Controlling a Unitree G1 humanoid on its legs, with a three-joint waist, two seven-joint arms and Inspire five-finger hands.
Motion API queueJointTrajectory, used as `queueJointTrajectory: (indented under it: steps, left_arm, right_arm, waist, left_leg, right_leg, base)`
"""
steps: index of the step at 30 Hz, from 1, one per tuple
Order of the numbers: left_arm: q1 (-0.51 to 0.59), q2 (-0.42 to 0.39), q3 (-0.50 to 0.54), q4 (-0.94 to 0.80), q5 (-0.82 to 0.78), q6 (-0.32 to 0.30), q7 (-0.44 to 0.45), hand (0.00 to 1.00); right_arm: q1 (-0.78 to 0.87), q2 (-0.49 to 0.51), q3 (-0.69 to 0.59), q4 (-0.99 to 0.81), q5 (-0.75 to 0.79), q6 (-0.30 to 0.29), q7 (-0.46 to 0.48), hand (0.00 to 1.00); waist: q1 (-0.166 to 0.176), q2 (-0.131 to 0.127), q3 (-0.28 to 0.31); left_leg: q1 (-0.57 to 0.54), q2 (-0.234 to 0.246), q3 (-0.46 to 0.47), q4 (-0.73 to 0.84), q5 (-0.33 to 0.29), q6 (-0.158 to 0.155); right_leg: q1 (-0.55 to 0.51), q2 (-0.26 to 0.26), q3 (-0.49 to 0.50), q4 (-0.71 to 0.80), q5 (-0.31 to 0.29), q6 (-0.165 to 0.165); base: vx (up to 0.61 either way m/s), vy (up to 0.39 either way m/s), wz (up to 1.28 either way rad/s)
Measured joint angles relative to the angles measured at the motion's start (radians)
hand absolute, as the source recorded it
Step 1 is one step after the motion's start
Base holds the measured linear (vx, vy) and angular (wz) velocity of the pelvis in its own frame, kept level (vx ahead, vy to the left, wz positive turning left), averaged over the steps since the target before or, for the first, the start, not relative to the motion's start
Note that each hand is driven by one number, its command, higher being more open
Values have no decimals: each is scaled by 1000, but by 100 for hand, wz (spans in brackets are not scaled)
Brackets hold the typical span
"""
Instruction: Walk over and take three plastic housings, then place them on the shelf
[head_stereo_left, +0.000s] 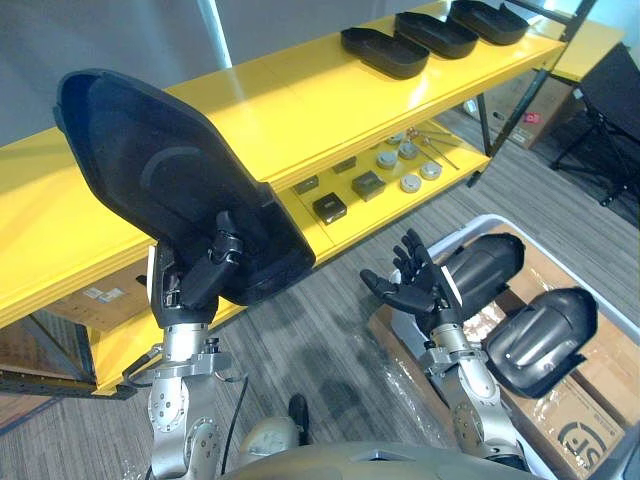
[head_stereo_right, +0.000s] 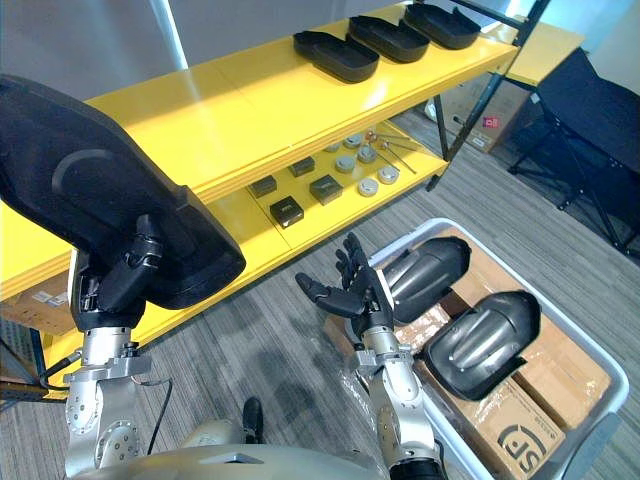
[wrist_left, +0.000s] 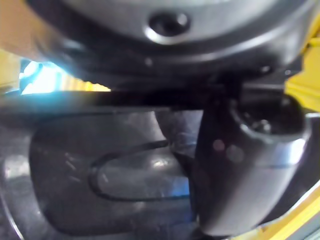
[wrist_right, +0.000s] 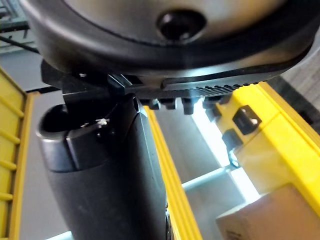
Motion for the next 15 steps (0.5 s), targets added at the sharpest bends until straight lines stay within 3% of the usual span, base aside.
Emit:
queueJointTrajectory:
  steps: [2, 3, 4, 5, 7, 8, 10, 12, 13, 14, 15]
  left_arm:
    - [7, 1, 5, -5, 0, 0, -21, 0]
    - [13, 2, 6, -10, 4, 0, -25, 0]
    - [12, 5, 5, -12, 4, -1, -25, 0]
    - [6, 11, 12, -14, 4, -3, -18, 0]
    - [-10, 13, 13, -14, 4, -3, 0, 0]
    - [-22, 18, 13, -13, 4, -2, 20, 0]
    - [-49, 38, 13, -13, 4, -2, 54, 0]
    - [-86, 58, 11, -7, 7, -2, 87, 0]
    - [-114, 67, 10, 3, 34, -2, 107, 0]
    - [-140, 75, 9, 19, 56, -3, 116, 0]
    - [-161, 83, 8, 36, 85, -3, 123, 0]
  right_arm:
    - [1, 1, -9, 0, 1, -19, -35, 100]
    - [4, 8, -19, 1, 2, -39, -51, 100]
    - [4, 17, -23, 1, 2, -46, -52, 100]
    - [0, 29, -23, 1, 1, -65, -52, 100]
    - [1, 33, -27, -12, 1, -81, -51, 100]
    - [-1, 33, -30, -27, -8, -81, -52, 100]
    - [-13, 31, -31, -56, -18, -82, -51, 100]
    - [-27, 22, -41, -85, -18, -82, -50, 100]
    - [-39, 17, -53, -95, -19, -81, -50, 100]
    - [-40, 14, -69, -109, -19, -82, -47, 100]
    - [-42, 10, -89, -123, -18, -82, -41, 100]
  waist:
    - [2, -2, 3]
    - [-3, 2, 5]
    - [-9, 7, 8]
    - [-24, 7, 8]
    - [-40, 15, 13]
    - [-43, 16, 14]
    - [-50, 22, 17]
    - [-66, 32, 18]
    - [-81, 34, 17]
    - [-86, 33, 17]
    - [-94, 25, 12]
  left_leg:
    - [29, -15, -7, -5, -15, 18]
    - [68, -24, -27, -17, -37, 38]
    - [75, -25, -37, -15, -49, 51]
    - [85, -23, -57, -14, -61, 65]
    - [107, -19, -80, -19, -69, 71]
    - [127, -19, -83, -26, -78, 71]
    - [151, -16, -87, -27, -95, 66]
    - [167, -6, -111, -10, -111, 44]
    - [181, -3, -139, 3, -124, 22]
    - [193, -4, -159, 11, -133, 7]
    - [211, -6, -174, 20, -152, -17]
  right_leg:
    - [-74, -52, 50, 166, 74, -107]
    - [-130, -70, 131, 288, 191, -133]
    - [-158, -64, 176, 337, 153, -116]
    - [-217, -18, 238, 417, 6, -72]
    - [-280, 54, 257, 415, -108, -50]
    - [-314, 102, 251, 343, -147, -50]
    - [-362, 174, 255, 180, -150, -53]
    - [-387, 240, 287, 0, -122, -20]
    - [-380, 264, 313, -111, -87, 9]
    - [-364, 277, 331, -182, -38, 8]
    - [-334, 279, 335, -248, 58, -7]
  base:
    - [98, 116, 20]
    - [128, 108, 17]
    - [149, 90, 28]
    - [125, 60, 24]
    - [216, 87, 34]
    - [226, 67, 24]
    - [203, -11, 17]
    - [256, -62, 46]
    - [321, -110, 70]
    - [413, -172, 98]
    - [349, -177, 89]
